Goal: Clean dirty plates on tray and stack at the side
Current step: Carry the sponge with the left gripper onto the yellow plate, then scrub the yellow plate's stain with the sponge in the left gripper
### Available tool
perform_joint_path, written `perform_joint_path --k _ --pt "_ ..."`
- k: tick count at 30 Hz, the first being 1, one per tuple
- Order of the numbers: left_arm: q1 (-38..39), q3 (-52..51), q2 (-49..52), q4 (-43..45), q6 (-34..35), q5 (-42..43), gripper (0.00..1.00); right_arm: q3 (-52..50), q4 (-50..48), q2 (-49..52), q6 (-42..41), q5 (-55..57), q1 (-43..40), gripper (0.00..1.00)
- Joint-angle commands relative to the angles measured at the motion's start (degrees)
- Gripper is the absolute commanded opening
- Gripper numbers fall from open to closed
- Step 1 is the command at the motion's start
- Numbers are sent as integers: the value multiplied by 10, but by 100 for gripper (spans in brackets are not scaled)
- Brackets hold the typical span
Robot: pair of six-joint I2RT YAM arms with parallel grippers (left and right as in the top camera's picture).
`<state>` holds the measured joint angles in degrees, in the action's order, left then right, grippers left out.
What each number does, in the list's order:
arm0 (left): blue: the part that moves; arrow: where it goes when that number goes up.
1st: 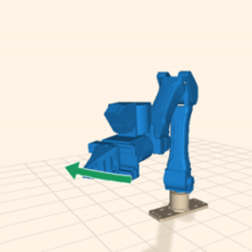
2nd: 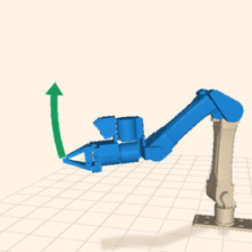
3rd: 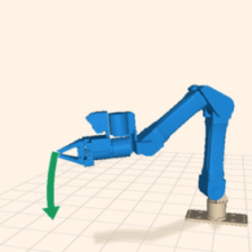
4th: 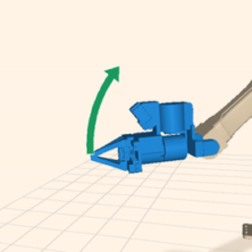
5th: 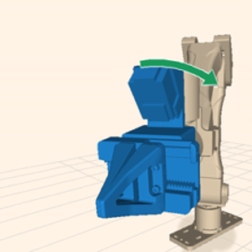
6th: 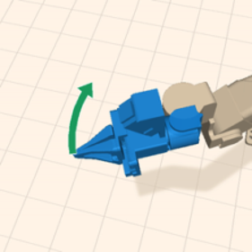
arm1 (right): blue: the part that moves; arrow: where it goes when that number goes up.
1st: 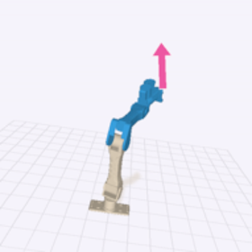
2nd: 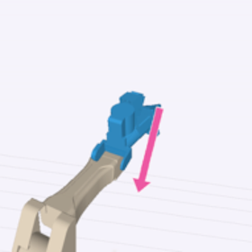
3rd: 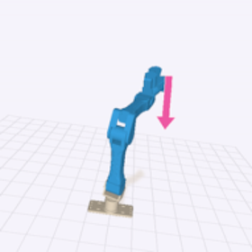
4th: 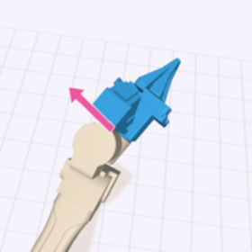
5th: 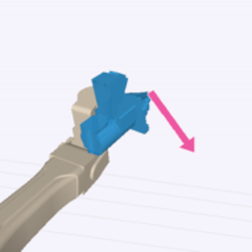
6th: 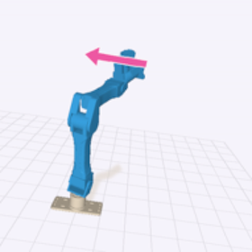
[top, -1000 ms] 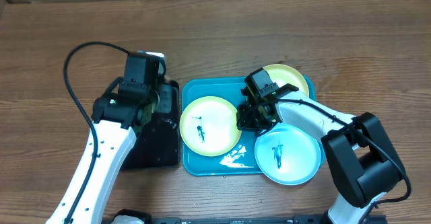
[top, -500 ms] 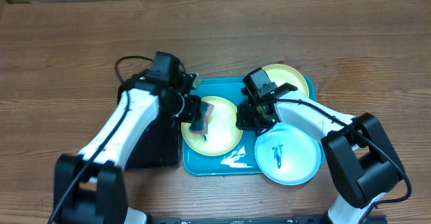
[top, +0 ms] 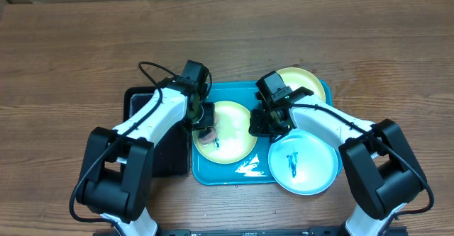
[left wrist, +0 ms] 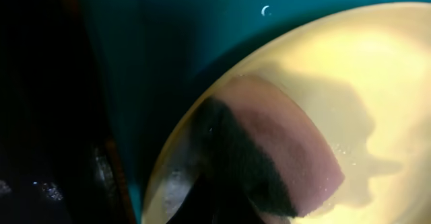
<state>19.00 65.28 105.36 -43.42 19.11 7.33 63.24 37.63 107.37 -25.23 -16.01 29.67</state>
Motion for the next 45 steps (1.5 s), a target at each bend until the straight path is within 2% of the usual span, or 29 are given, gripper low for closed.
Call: perform_joint_path --k 1,6,15,19,23,31,35,38,42,45 --pt "20 5 34 2 -25 0 4 1 2 6 1 36 -1 4" --pt "75 5 40 0 -71 62 4 1 -3 6 1 36 -1 4" --pt "168 5 40 -5 -82 108 4 1 -5 6 1 35 -1 4" --pt "159 5 40 -2 -33 57 4 1 -4 6 1 33 -1 4" --pt "114 5 40 1 -4 9 4 1 -3 6 -1 33 -1 4" --pt "37 5 40 -10 52 -201 4 1 -2 6 -3 33 -2 4" --pt "30 5 40 -20 62 -254 4 1 2 6 -3 33 -2 4" --pt "40 5 40 -20 35 -216 4 1 2 6 -3 33 -2 4" --pt "64 5 40 -11 -33 -60 4 1 2 6 -3 33 -2 4" --pt "82 5 40 16 -52 34 4 1 2 6 -3 30 -2 4"
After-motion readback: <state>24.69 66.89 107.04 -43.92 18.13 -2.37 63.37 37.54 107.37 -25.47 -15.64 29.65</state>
